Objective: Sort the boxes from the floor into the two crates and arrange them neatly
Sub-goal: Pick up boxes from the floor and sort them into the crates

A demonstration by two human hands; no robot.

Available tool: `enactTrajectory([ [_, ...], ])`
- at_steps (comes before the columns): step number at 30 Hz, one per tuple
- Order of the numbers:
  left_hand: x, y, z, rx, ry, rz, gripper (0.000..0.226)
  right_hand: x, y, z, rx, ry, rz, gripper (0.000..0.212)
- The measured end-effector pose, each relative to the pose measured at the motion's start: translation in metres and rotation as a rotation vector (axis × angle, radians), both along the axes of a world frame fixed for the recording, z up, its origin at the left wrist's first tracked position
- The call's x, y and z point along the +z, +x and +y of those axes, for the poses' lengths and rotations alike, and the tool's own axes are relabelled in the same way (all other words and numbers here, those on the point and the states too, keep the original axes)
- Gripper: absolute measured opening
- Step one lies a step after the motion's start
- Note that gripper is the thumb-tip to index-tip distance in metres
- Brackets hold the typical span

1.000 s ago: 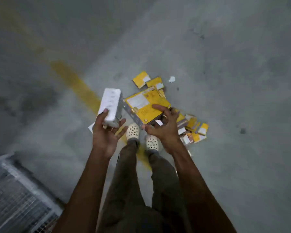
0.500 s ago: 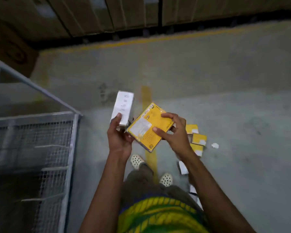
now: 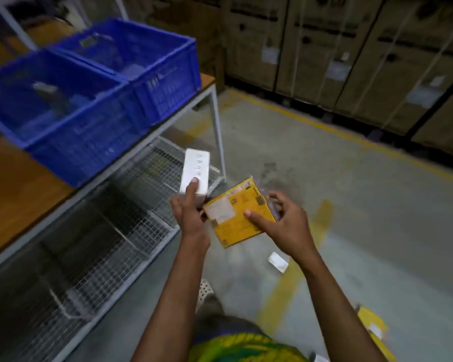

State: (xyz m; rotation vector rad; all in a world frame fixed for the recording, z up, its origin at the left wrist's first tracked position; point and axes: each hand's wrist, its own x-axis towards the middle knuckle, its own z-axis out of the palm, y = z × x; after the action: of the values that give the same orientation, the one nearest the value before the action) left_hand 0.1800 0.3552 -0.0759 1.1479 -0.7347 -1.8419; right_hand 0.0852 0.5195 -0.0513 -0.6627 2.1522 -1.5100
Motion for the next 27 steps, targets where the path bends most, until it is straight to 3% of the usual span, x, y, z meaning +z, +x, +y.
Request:
enactTrajectory([
  [2,0.011,0.005,-0.035,0.166,-0.136,-0.065,0.068,0.013,0.007,-0.049,0.011,0.008,0.179,0.052],
  [5,0.033,0.019,-0.097,0.369,-0.302,-0.162,0.07,0.033,0.021,-0.126,0.065,-0.084,0.359,0.051],
  [13,0.076,0.063,-0.228,0.605,-0.643,-0.327,0.074,0.062,0.033,-0.281,-0.026,-0.435,0.293,0.047],
  [18,0.09,0.091,-0.285,0.689,-0.706,-0.365,0.076,0.07,0.024,-0.346,-0.056,-0.536,0.254,0.044],
  [27,0.088,0.09,-0.353,0.695,-0.661,-0.448,0.074,0.078,0.014,-0.452,-0.007,-0.508,0.265,0.044],
])
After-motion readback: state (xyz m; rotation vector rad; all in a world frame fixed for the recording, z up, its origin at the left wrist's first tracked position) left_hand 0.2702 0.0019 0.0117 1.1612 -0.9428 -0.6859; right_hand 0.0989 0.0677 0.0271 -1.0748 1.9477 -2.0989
